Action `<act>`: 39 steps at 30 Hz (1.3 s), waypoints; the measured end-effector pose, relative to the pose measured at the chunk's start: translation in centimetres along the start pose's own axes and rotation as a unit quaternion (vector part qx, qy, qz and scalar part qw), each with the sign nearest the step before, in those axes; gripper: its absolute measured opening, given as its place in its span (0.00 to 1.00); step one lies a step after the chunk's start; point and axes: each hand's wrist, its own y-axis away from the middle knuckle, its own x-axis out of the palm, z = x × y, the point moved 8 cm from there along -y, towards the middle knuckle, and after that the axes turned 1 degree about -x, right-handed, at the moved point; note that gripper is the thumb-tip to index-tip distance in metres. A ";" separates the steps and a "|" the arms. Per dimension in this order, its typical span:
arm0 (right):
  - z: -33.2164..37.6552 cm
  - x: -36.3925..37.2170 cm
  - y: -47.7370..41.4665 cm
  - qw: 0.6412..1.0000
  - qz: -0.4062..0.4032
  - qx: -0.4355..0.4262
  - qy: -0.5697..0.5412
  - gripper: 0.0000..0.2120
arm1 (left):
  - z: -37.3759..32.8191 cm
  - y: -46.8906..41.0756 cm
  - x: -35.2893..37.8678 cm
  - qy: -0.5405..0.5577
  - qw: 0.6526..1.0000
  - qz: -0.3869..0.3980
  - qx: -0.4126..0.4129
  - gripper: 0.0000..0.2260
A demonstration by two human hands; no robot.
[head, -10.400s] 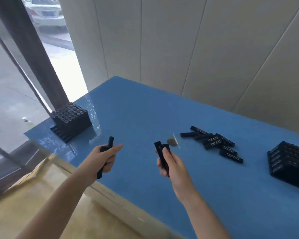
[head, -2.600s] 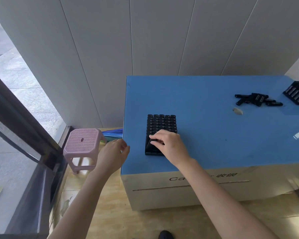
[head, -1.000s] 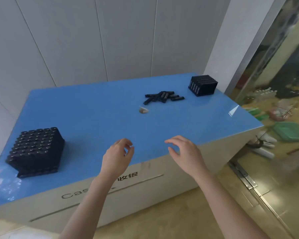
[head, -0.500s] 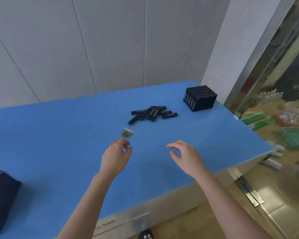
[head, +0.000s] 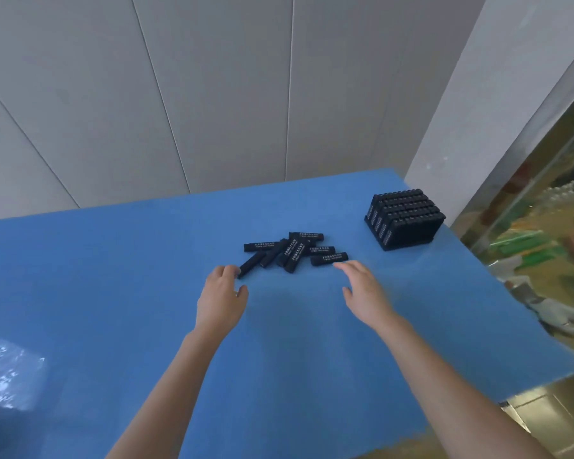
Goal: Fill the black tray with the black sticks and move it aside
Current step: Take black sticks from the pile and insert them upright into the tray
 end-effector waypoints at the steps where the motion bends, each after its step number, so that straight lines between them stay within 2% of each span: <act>1: -0.3 0.0 -0.9 1.000 0.005 -0.004 0.006 0.25 | -0.2 -0.6 0.3 -0.010 1.000 -0.001 -0.002 0.15; 6: -0.9 0.4 -4.8 0.998 0.046 -0.033 0.018 0.29 | -0.5 -3.6 2.2 -0.061 0.997 0.016 -0.046 0.19; 10: -0.6 1.1 -6.9 0.993 0.088 -0.070 0.023 0.26 | -0.4 -5.2 3.2 -0.084 0.994 0.014 -0.067 0.13; 14: -0.4 1.0 -7.8 0.985 0.079 -0.133 0.081 0.22 | -0.9 -6.5 3.4 -0.089 0.994 0.004 -0.057 0.12; 18: -0.4 1.0 -7.8 0.972 0.072 -0.170 0.143 0.20 | -2.1 -7.7 4.1 -0.103 0.993 0.000 -0.052 0.17; 21: -0.2 1.1 -7.8 0.966 0.074 -0.169 0.180 0.19 | -3.2 -8.5 5.2 -0.163 0.986 0.021 -0.036 0.21; 24: 0.3 1.1 -7.6 0.961 0.074 -0.155 0.217 0.17 | -4.2 -9.0 5.7 -0.212 0.976 0.032 -0.025 0.18; 31: 0.1 2.3 -6.6 0.953 0.097 -0.108 0.267 0.11 | -4.6 -9.2 6.9 -0.223 0.968 0.094 -0.069 0.17; 35: -1.1 1.3 -6.5 0.976 0.115 -0.038 0.180 0.04 | -4.4 -8.2 6.8 -0.240 0.963 0.106 -0.060 0.12; 37: -2.0 0.5 -6.2 0.989 0.117 -0.009 0.092 0.07 | -4.2 -7.6 6.1 -0.198 0.973 0.096 -0.069 0.05; 39: -2.3 0.1 -5.7 0.993 0.113 0.016 -0.038 0.09 | -3.8 -6.8 5.3 -0.127 0.983 0.094 -0.093 0.05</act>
